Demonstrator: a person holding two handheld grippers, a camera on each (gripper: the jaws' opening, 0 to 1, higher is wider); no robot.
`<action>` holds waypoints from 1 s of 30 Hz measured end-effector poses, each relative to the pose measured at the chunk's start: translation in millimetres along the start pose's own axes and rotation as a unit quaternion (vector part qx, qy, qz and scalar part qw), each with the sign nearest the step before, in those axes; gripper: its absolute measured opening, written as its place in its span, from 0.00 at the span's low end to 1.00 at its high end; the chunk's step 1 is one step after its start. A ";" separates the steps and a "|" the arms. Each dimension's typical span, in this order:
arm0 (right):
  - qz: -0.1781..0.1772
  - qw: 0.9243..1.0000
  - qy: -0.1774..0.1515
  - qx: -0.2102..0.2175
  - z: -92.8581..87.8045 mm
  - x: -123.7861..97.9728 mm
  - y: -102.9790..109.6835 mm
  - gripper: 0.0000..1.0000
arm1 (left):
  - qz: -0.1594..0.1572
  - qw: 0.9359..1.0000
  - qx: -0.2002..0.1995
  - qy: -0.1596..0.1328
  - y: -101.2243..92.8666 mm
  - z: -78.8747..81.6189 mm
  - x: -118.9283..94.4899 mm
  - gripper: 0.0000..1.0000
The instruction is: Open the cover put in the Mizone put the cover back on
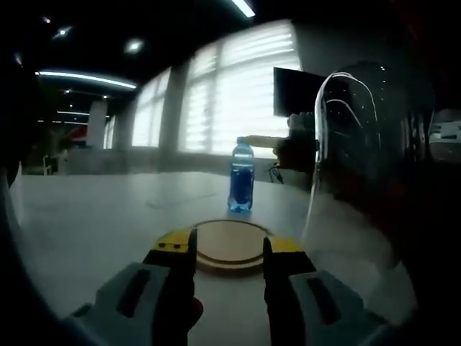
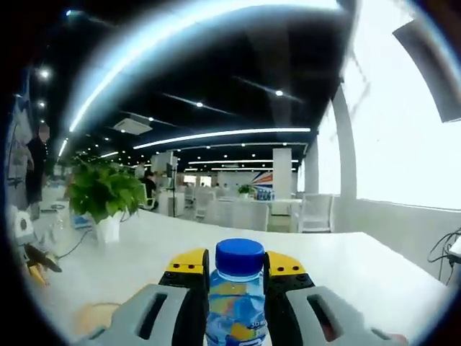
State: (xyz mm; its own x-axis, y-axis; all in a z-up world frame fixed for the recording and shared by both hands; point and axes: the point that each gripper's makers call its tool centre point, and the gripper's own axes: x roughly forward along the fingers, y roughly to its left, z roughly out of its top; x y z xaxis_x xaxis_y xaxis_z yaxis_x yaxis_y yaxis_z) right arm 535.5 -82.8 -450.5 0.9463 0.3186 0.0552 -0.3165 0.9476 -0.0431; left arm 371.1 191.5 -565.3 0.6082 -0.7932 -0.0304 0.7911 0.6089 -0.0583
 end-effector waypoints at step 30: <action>0.004 1.000 0.014 0.004 -6.9 24.0 0.7 0.25 | -0.004 1.000 -0.004 0.013 -3.9 -7.5 0.6 0.30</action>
State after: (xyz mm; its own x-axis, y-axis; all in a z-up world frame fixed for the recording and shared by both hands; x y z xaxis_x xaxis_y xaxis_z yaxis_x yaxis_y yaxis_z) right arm 558.4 -74.7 -456.2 0.9450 0.3258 0.0278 -0.3248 0.9451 -0.0354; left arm 367.9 188.5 -572.6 0.5999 -0.7982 -0.0553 0.7954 0.6024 -0.0664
